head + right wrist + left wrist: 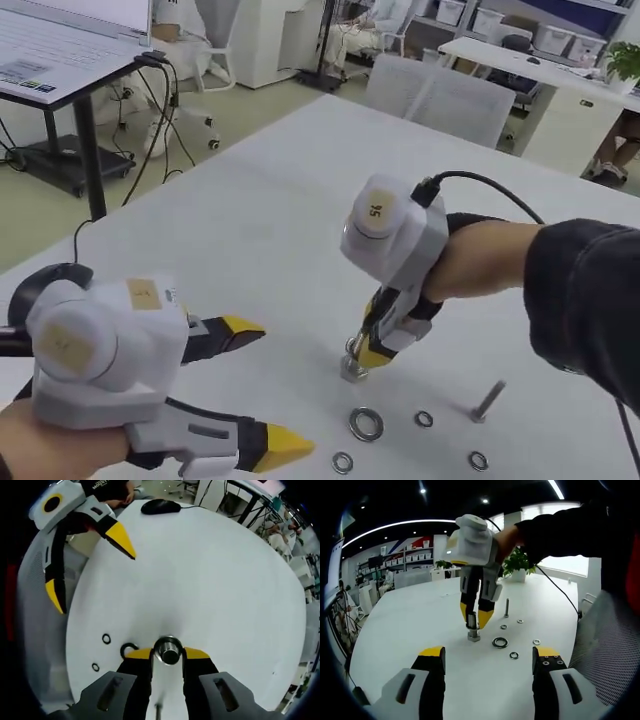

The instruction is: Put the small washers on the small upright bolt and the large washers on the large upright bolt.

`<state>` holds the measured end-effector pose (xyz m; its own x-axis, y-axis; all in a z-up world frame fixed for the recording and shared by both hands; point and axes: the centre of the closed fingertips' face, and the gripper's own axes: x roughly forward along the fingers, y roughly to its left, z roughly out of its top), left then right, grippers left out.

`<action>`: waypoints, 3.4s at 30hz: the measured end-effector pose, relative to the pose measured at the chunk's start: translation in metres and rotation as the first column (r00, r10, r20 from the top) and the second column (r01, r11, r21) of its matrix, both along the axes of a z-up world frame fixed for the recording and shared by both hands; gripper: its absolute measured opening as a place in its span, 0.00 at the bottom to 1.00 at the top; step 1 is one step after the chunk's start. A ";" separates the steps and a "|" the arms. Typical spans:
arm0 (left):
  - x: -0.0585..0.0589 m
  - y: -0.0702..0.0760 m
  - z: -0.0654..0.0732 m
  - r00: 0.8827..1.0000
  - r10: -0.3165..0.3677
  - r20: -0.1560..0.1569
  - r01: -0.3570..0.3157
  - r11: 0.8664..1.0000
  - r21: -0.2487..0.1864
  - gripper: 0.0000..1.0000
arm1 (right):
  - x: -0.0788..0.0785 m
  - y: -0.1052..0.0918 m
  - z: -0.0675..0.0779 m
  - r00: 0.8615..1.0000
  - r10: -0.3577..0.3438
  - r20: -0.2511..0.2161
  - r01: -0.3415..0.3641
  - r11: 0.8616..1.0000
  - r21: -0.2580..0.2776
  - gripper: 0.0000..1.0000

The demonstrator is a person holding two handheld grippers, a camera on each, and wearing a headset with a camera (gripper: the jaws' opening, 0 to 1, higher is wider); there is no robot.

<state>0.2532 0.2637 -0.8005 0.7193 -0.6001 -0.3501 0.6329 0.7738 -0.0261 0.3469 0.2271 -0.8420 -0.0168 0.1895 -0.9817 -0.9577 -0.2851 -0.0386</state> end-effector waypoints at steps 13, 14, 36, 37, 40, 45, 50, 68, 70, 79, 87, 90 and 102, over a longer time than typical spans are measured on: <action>0.000 0.001 0.000 1.000 0.003 -0.003 -0.003 1.000 -0.003 0.70 | 0.002 0.000 -0.017 1.000 -0.021 -0.018 0.021 1.000 -0.001 0.24; 0.001 0.001 0.000 1.000 0.003 -0.003 -0.003 1.000 -0.004 0.70 | 0.001 0.000 -0.017 1.000 -0.021 -0.019 0.021 1.000 0.000 0.24; 0.005 0.000 -0.004 1.000 -0.005 -0.009 0.005 1.000 -0.004 0.70 | 0.004 -0.001 -0.021 0.999 -0.037 -0.030 0.038 0.999 0.010 0.24; 0.006 0.000 -0.004 1.000 -0.005 -0.009 0.005 1.000 -0.003 0.70 | 0.004 -0.001 -0.021 0.999 -0.036 -0.032 0.036 0.999 0.011 0.25; 0.006 0.000 -0.004 1.000 -0.007 -0.009 0.007 1.000 -0.002 0.70 | 0.004 -0.002 -0.021 0.999 -0.038 -0.036 0.038 0.999 0.020 0.26; 0.007 0.000 -0.003 1.000 -0.006 -0.007 0.006 1.000 0.001 0.71 | 0.005 -0.006 -0.020 0.998 -0.051 -0.041 0.053 0.998 0.034 0.30; 0.008 0.001 -0.003 1.000 -0.010 -0.001 0.010 1.000 0.017 0.71 | 0.008 -0.011 -0.014 0.997 -0.072 -0.036 0.074 0.996 0.054 0.30; 0.013 0.004 -0.006 1.000 -0.028 0.004 0.027 0.997 0.072 0.72 | -0.035 -0.037 -0.003 0.999 -0.030 -0.019 0.032 0.996 0.082 0.32; 0.014 0.005 -0.006 1.000 -0.027 0.005 0.027 0.997 0.073 0.72 | -0.039 -0.037 -0.006 0.999 -0.023 -0.023 0.025 0.997 0.077 0.33; 0.017 0.005 -0.001 0.999 -0.031 0.015 0.030 0.997 0.073 0.72 | -0.048 -0.035 -0.023 0.999 -0.013 -0.034 0.015 0.999 0.052 0.32; 0.017 0.007 0.000 0.999 -0.027 0.016 0.026 0.997 0.070 0.72 | -0.048 -0.031 -0.029 1.000 -0.004 -0.027 0.006 0.999 0.046 0.31; 0.017 0.007 0.000 0.999 -0.027 0.018 0.026 0.997 0.069 0.72 | -0.049 -0.031 -0.030 1.000 0.001 -0.024 0.000 0.999 0.040 0.31; 0.017 0.006 -0.001 0.999 -0.027 0.018 0.025 0.998 0.065 0.71 | -0.050 -0.034 -0.034 0.999 -0.007 -0.031 0.008 1.000 0.026 0.29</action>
<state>0.2698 0.2694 -0.8011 0.7107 -0.5950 -0.3755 0.6526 0.7568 0.0360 0.2968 0.1935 -0.8756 -0.0458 0.2155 -0.9754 -0.9606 -0.2773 -0.0162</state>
